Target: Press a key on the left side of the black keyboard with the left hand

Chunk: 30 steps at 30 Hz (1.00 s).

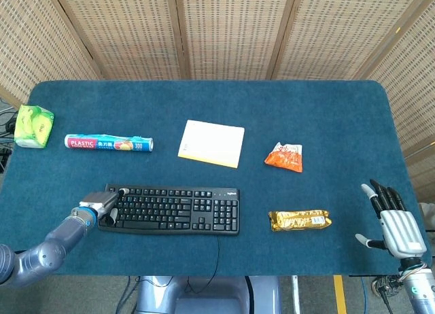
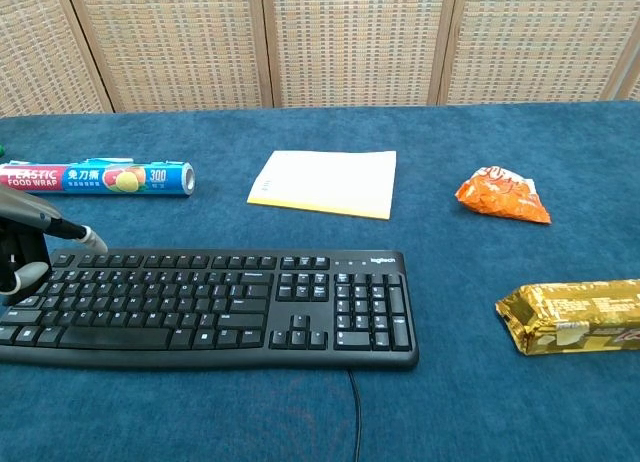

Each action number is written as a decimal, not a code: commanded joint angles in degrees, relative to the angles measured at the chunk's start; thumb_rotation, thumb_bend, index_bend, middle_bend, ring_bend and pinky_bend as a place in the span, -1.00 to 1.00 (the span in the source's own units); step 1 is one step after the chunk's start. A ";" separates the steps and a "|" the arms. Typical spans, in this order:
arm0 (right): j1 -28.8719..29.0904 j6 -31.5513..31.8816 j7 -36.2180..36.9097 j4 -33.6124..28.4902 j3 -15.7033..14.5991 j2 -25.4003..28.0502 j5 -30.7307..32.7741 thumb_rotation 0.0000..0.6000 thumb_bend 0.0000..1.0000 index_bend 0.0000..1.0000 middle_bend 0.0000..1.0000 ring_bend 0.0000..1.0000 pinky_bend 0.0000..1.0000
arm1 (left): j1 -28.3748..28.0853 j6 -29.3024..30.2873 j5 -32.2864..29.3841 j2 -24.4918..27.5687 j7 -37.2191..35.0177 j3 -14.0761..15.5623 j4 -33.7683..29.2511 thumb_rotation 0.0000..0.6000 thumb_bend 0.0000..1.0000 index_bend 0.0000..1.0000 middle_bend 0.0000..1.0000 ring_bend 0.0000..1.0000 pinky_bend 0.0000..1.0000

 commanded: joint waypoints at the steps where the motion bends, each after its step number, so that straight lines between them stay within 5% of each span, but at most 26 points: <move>1: -0.01 0.02 0.09 0.02 0.02 0.03 0.02 1.00 -0.90 -1.00 -1.00 -1.00 -1.00 | -0.57 0.20 -0.05 -0.55 -0.46 0.50 0.28 1.00 0.49 -1.00 0.28 0.20 -0.27; 30: -0.05 0.28 0.35 0.09 0.15 0.07 0.03 1.00 -0.90 -1.00 -1.00 -1.00 -1.00 | -4.20 -0.43 0.52 -3.82 -5.33 4.60 2.93 1.00 0.50 -1.00 0.28 0.20 -0.27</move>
